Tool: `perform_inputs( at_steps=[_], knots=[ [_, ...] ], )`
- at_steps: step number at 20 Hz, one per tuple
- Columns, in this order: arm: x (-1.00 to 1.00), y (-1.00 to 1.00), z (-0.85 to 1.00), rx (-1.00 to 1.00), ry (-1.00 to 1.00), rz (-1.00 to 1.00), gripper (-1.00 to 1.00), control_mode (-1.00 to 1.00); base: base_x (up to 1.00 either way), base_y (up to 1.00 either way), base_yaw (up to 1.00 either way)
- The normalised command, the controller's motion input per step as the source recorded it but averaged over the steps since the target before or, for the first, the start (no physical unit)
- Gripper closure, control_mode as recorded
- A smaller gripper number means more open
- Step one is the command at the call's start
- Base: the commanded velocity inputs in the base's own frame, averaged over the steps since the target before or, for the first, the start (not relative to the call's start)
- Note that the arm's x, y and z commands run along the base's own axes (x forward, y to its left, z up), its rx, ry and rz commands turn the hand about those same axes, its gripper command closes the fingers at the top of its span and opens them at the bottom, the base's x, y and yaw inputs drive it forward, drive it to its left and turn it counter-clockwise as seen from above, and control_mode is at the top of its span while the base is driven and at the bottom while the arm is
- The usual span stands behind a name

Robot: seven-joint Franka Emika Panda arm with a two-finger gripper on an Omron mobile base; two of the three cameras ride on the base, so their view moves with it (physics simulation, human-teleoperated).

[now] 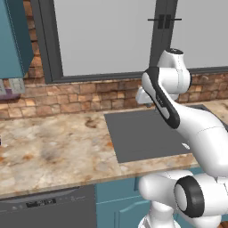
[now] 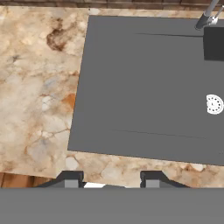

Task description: Move the dessert items from the plate to the tray.

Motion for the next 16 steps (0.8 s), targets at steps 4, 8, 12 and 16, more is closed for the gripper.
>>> perform_inputs(
  at_steps=[4,8,12,16],
  knots=[
    [0.00,0.00,0.00,0.00,0.00,0.00,-1.00,1.00,0.00,0.00,0.00],
    [0.00,0.00,0.00,0.00,0.00,0.00,-1.00,1.00,0.00,-0.04,0.00],
    [0.00,0.00,0.00,0.00,0.00,0.00,-1.00,1.00,0.00,-0.35,0.00],
    [0.00,0.00,0.00,0.00,0.00,0.00,-1.00,1.00,0.00,-0.46,0.00]
  ],
)
